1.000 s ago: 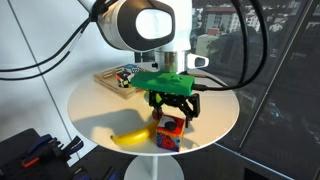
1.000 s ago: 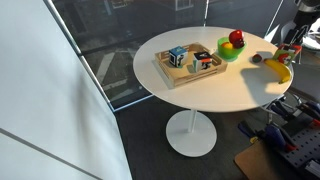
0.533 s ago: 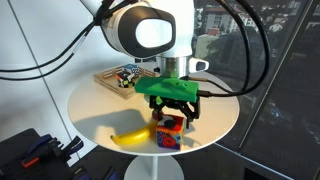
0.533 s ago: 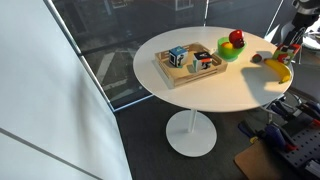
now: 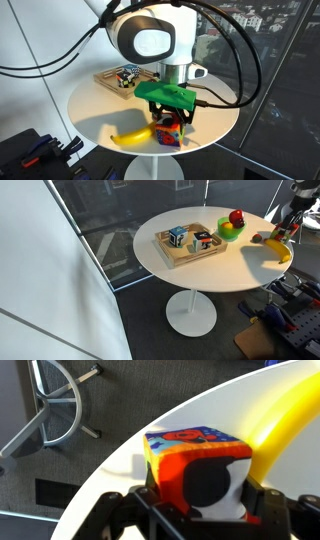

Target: Put the orange plushy cube in the crate

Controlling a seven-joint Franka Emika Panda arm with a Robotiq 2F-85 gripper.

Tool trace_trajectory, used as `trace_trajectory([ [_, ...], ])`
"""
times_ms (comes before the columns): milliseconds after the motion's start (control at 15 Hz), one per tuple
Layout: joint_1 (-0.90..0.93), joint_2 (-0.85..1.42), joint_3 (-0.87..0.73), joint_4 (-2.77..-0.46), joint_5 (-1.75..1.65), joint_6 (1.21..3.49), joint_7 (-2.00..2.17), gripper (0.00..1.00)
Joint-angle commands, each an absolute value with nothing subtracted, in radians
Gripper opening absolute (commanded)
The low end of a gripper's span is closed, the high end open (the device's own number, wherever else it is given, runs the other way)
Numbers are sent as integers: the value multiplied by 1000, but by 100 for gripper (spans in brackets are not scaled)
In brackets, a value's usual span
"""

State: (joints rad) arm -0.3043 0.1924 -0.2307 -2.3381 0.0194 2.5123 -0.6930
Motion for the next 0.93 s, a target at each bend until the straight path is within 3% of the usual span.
trace_trajectory([
  [0,-312,185,-230,-2332,3,2491,-652,53],
  [267,-297,141,-241,-2336,-56,2468,-552,32],
  [867,-240,-24,-218,-2333,-139,2360,-389,17],
])
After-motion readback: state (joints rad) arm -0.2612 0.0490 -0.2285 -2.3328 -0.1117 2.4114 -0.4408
